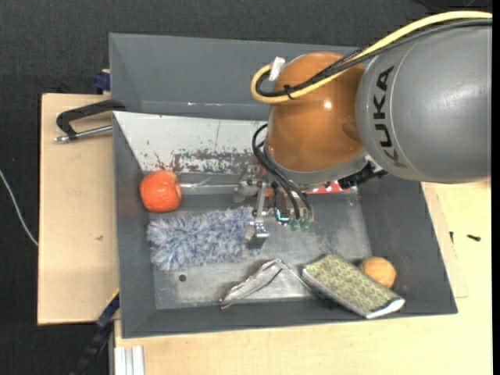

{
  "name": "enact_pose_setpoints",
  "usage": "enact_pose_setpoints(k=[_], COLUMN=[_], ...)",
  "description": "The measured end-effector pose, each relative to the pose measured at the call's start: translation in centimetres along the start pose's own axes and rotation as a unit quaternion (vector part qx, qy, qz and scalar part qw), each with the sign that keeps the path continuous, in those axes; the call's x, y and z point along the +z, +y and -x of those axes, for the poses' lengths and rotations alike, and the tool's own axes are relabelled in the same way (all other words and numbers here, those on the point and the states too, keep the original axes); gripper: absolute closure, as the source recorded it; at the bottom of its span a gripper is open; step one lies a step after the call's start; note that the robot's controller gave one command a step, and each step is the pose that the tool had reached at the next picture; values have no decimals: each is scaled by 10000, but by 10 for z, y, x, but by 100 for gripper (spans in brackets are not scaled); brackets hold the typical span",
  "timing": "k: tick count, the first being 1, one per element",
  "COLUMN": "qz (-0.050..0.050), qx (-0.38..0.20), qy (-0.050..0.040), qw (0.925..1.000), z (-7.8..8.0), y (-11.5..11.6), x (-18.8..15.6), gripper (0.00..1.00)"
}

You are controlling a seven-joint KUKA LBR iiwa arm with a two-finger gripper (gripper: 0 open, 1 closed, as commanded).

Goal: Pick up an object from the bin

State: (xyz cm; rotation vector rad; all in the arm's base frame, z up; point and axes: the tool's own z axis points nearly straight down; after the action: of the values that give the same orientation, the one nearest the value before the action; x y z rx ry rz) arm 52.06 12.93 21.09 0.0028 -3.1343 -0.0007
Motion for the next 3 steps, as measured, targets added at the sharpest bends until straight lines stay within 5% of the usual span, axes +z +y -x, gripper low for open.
enact_pose_setpoints(k=[1,3], qz=[5,7], qx=[8,8], qy=[-43,-42], qw=[10000,10000], z=[2,2], y=[-1,-1], x=[-4,-4], gripper=[100,100])
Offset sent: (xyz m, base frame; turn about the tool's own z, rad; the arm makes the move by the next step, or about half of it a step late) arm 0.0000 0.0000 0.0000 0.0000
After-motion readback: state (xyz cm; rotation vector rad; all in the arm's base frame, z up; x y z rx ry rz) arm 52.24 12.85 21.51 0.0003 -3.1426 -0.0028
